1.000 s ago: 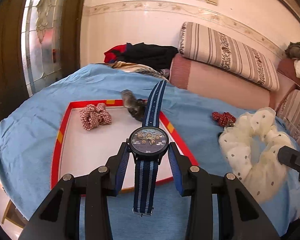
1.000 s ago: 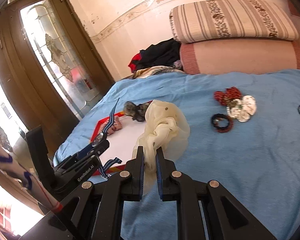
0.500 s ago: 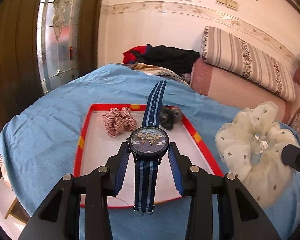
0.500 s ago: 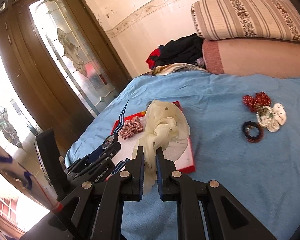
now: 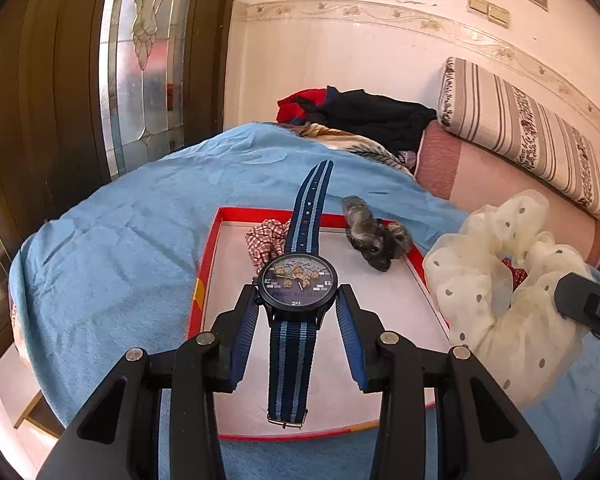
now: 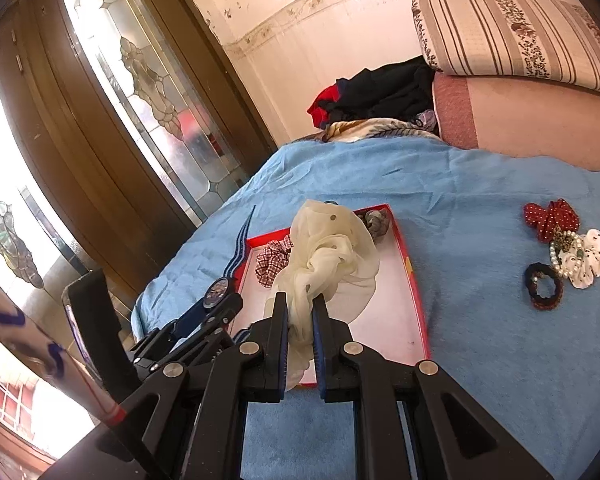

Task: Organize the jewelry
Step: 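Carry the watch and cream scrunchie over the tray with both tools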

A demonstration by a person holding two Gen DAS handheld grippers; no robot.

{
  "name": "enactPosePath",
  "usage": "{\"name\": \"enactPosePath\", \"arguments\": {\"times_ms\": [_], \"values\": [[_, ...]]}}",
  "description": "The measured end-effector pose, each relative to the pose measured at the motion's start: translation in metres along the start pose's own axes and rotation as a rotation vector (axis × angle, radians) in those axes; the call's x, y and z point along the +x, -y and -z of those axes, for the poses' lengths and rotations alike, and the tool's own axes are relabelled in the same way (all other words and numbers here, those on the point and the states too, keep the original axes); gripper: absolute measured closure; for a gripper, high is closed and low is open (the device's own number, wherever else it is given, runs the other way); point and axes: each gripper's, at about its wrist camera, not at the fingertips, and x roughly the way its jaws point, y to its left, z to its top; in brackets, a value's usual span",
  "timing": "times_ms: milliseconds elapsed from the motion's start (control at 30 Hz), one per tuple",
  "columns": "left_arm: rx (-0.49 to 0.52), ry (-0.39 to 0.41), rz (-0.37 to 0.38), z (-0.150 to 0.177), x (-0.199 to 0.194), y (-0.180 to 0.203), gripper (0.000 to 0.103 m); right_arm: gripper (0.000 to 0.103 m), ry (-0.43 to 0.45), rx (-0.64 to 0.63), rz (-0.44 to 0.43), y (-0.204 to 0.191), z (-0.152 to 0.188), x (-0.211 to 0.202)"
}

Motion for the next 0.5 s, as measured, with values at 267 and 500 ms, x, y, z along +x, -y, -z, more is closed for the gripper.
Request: {"name": "enactPosePath", "arguments": {"times_ms": [267, 500], "values": [[-0.028, -0.052, -0.028, 0.000, 0.021, -0.007, 0.064, 0.091, -0.033, -0.003, 0.018, 0.000, -0.011, 0.025], [-0.047, -0.102, -0.054, 0.002, 0.038, -0.012, 0.064, 0.091, -0.068, 0.004, 0.021, 0.002, -0.014, 0.048]]}}
